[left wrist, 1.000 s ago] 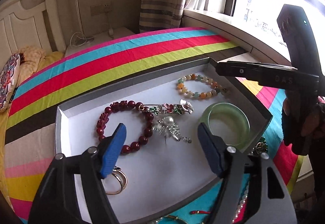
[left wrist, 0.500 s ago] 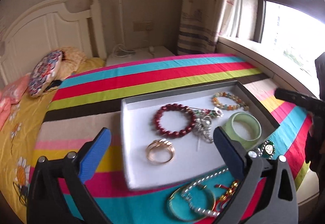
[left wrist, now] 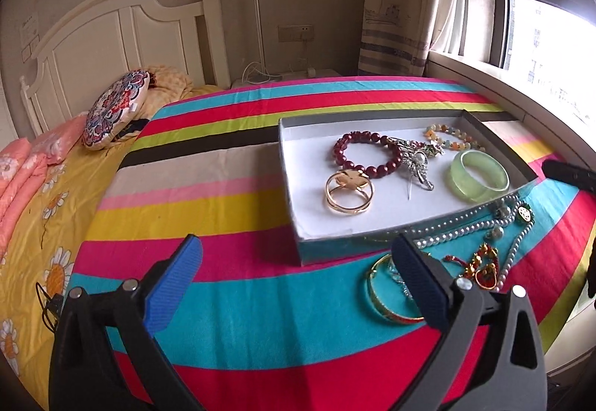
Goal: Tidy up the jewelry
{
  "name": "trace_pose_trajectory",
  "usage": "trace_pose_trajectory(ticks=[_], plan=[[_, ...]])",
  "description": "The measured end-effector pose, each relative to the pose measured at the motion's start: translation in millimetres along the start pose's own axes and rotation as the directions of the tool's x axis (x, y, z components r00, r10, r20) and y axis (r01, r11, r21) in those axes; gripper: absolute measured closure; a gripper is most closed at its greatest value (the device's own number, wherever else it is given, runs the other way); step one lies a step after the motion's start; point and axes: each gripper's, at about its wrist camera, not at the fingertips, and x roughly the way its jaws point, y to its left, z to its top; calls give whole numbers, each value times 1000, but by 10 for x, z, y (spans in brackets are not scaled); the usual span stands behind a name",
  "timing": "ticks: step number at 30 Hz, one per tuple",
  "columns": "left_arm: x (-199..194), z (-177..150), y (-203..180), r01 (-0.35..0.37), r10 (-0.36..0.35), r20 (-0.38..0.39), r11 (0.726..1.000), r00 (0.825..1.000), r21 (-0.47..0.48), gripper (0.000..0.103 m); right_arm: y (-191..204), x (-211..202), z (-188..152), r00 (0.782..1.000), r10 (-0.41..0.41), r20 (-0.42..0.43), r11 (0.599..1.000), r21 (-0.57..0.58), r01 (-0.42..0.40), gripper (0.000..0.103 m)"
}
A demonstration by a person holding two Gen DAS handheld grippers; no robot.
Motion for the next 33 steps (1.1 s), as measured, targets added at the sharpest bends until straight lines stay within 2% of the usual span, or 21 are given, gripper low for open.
trace_pose_trajectory(ticks=[5, 10, 12, 14, 16, 25, 33], plan=[[82, -19, 172, 61, -64, -32, 993, 997, -104, 2, 314, 11, -111, 999, -37, 3, 995, -95, 37, 33], [81, -38, 267, 62, -67, -27, 984, 997, -166, 2, 621, 109, -226, 1000, -8, -29, 986, -169, 3, 33], [89, -41, 271, 65, -72, -33, 983, 997, -171, 2, 806, 149, -321, 999, 0, -48, 973, -229, -11, 38], [101, -41, 288, 76, -84, -40, 981, 996, -177, 2, 951, 214, -397, 996, 24, -88, 961, -272, -47, 49], [130, -42, 301, 82, -94, -53, 979, 994, -186, 2, 1051, 262, -456, 993, 35, -111, 953, -297, -67, 54], [137, -44, 305, 104, -115, -43, 975, 992, -195, 2, 1217, 464, -530, 981, 39, -188, 944, -315, -98, 64], [104, -55, 311, 120, -128, -26, 972, 991, -200, 2, 1249, 574, -507, 979, 15, -204, 938, -336, -84, 68]])
